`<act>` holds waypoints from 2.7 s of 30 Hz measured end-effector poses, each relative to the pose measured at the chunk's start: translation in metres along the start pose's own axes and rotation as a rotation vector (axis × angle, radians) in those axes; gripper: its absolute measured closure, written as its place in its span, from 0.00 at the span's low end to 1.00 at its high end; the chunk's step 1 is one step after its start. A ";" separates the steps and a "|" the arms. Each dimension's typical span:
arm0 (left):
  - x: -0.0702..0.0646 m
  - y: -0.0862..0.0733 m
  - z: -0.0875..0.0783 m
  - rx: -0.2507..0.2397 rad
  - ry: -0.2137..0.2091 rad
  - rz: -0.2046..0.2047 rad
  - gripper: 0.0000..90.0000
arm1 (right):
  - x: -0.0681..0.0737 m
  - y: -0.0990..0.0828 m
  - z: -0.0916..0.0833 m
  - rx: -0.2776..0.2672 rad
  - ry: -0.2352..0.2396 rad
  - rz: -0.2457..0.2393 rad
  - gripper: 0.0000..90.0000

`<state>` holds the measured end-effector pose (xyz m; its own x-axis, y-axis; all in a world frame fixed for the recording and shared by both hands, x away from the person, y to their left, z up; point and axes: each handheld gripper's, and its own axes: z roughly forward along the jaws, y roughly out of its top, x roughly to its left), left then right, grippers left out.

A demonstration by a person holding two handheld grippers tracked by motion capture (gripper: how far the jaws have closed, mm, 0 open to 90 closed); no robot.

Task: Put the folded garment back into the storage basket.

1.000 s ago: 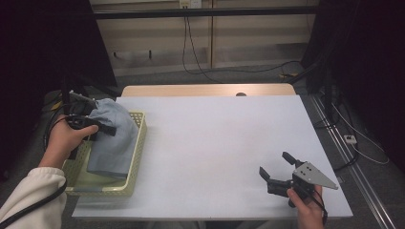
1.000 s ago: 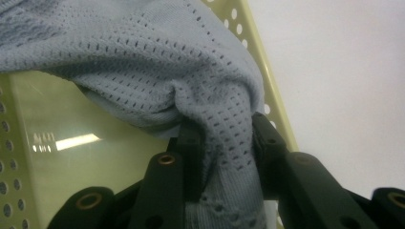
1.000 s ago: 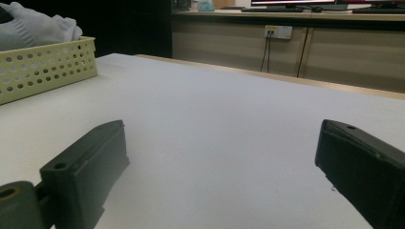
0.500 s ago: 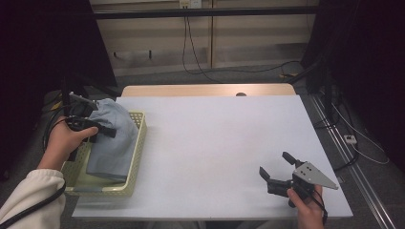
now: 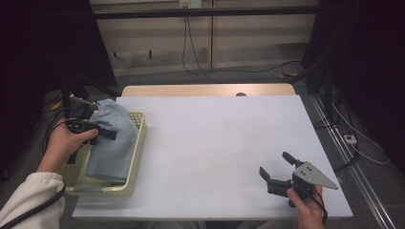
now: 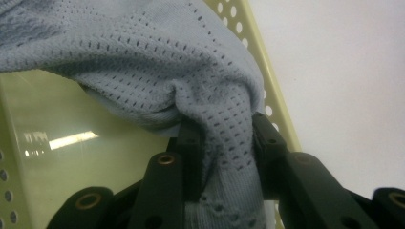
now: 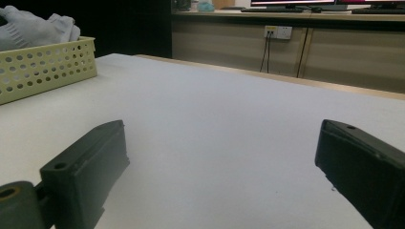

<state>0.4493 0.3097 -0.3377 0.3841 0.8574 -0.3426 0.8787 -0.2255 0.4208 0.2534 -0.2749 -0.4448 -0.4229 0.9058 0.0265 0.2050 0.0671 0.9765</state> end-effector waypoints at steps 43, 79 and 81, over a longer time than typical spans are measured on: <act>0.004 -0.014 0.008 0.027 -0.009 0.011 0.77 | 0.000 0.000 0.000 -0.002 0.001 -0.003 0.04; 0.022 -0.026 0.010 0.000 0.026 -0.040 0.58 | 0.000 0.000 0.000 -0.001 0.001 -0.001 0.04; 0.025 -0.026 0.009 -0.005 0.031 -0.051 0.57 | 0.000 0.000 0.000 0.000 0.000 -0.001 0.04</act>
<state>0.4384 0.3324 -0.3652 0.3300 0.8815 -0.3377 0.8955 -0.1792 0.4073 0.2535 -0.2747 -0.4449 -0.4229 0.9058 0.0259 0.2050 0.0678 0.9764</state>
